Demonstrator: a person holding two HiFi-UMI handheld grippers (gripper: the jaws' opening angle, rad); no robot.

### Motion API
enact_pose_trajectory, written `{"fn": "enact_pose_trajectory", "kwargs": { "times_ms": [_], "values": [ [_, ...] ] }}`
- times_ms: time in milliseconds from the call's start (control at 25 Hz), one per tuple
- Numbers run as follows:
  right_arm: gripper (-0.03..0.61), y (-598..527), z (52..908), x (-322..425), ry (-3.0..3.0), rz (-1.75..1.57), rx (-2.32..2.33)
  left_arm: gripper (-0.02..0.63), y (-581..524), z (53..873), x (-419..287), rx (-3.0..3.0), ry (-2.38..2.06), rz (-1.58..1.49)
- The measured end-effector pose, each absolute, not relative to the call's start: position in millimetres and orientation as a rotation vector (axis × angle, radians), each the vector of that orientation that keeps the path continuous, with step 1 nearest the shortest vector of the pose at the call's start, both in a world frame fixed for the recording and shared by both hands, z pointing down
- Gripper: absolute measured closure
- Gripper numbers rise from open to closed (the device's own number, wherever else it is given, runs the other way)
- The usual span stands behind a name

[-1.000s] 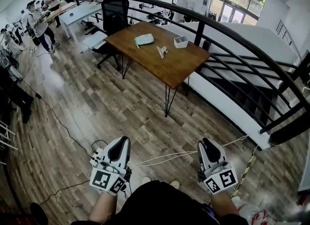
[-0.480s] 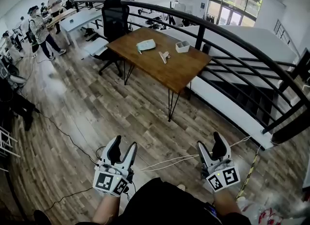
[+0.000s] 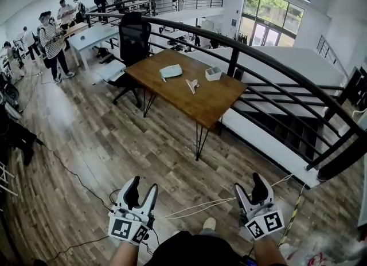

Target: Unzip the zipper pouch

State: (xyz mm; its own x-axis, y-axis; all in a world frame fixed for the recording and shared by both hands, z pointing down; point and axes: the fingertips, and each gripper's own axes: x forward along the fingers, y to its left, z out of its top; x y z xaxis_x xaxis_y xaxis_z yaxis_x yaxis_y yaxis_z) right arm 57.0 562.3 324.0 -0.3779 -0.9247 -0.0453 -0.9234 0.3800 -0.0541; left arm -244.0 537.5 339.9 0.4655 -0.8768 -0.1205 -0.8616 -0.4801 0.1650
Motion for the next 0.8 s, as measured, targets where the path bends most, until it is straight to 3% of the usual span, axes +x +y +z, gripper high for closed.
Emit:
{"fn": "enact_pose_trajectory", "kwargs": {
  "times_ms": [480,800],
  "values": [
    [0.353,470,347,71,2.631,-0.091,-1.58,0.37,481,340,-224,2.571,-1.664,-0.215],
    [0.357,396,356,116,2.652,-0.102,-1.507,0.374,411,338,-176,2.56,-1.714,-0.183]
  ]
}}
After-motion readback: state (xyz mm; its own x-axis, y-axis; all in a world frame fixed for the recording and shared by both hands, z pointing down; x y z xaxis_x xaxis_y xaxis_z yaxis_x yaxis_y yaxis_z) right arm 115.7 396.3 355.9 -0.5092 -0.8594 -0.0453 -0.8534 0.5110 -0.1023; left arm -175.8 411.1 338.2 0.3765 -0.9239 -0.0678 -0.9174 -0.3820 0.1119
